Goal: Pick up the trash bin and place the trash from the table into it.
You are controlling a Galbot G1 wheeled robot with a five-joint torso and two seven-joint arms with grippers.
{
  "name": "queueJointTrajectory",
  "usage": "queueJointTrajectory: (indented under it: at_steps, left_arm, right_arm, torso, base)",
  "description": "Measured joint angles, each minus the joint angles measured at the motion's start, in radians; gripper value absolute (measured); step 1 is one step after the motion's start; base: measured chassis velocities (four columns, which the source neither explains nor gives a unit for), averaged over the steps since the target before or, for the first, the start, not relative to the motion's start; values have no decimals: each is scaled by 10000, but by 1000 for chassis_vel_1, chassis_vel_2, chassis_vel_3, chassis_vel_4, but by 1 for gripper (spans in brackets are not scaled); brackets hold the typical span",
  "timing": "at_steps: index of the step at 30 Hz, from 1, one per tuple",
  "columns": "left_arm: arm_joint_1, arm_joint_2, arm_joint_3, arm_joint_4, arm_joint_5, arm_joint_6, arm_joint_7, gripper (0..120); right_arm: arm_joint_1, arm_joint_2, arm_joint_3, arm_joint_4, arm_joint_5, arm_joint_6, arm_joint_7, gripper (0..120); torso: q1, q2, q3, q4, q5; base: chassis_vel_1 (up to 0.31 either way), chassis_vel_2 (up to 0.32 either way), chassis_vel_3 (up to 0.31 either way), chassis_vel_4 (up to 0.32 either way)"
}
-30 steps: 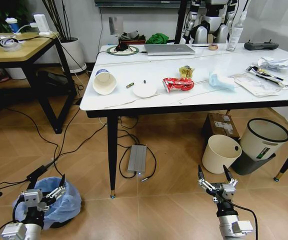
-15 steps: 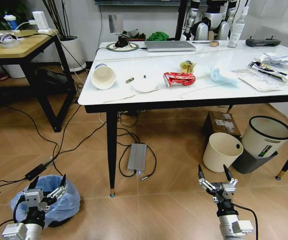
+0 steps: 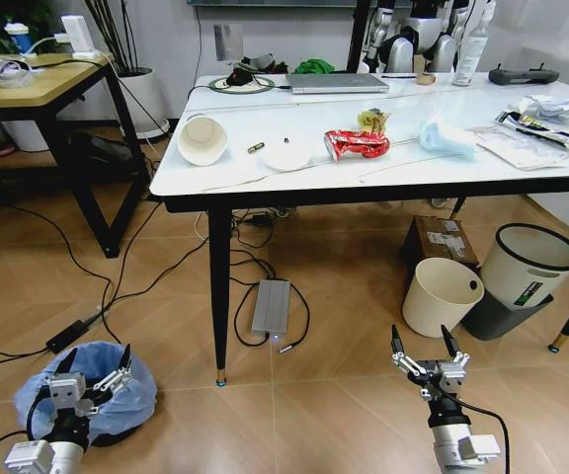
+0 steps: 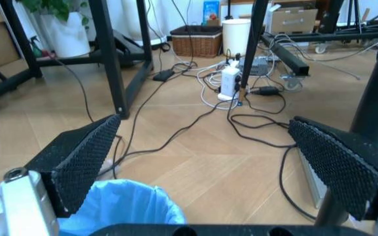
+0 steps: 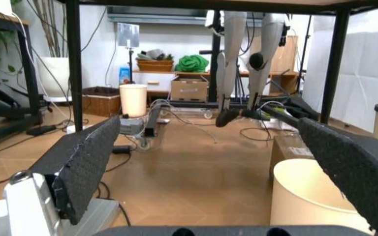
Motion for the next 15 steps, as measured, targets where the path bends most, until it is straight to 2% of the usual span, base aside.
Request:
queueJointTrajectory:
  at_steps: [9,15]
  left_arm:
    - [-9,10,-8,54,12,-12,1,100]
    - [-36,-41,-1,68,15,-34,-20,100]
  right_arm:
    - [4,82,-44,-9,-12,1,-1,100]
    - [14,58,-42,-10,-11,3,-2,100]
  torso:
    - [-66,-265,-201,0,0]
    - [-153,-641,-486,-1,0]
  base:
    - [0,0,0,0]
    - [0,0,0,0]
